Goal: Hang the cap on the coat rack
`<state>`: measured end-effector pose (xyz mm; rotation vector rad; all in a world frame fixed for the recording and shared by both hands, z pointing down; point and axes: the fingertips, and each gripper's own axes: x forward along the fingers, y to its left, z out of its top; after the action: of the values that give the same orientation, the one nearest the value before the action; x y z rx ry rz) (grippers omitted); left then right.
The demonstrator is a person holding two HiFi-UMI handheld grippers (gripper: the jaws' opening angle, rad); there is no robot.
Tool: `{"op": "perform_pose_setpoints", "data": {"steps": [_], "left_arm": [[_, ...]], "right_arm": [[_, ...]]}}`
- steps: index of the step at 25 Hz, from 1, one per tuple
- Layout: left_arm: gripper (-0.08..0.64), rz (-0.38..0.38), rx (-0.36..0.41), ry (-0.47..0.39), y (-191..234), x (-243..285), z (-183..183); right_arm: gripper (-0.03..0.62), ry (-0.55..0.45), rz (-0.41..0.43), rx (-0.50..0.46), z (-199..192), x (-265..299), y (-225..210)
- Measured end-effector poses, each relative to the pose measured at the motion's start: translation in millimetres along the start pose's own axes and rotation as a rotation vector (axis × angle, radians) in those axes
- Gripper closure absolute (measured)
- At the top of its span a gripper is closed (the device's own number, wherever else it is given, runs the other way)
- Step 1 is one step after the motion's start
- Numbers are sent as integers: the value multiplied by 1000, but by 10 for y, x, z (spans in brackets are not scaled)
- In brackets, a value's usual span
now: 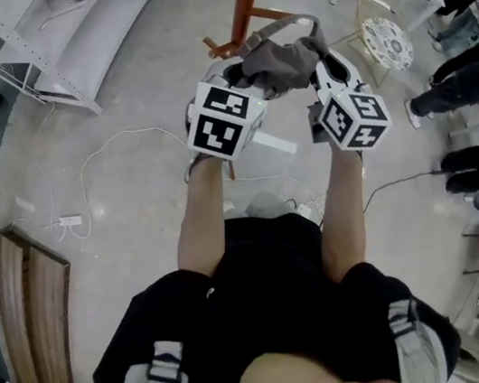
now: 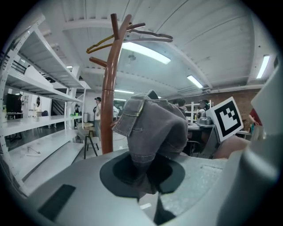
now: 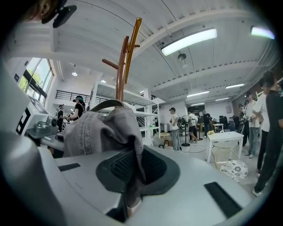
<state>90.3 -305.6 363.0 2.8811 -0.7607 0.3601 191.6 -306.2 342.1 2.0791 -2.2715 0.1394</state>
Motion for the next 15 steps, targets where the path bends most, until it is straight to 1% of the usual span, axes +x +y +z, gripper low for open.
{"op": "perform_pose_setpoints", "data": {"steps": [4, 9, 15], "left_arm": [[538, 22, -24, 21, 108, 80, -2], [538, 46, -38, 80, 228, 267, -132], [538, 75, -78, 137, 322, 378, -317]], "right_arm": [[586, 27, 8, -9, -20, 138, -17], [586, 113, -17, -74, -237, 337, -27], [586, 181, 16, -114, -413, 501, -22]]}}
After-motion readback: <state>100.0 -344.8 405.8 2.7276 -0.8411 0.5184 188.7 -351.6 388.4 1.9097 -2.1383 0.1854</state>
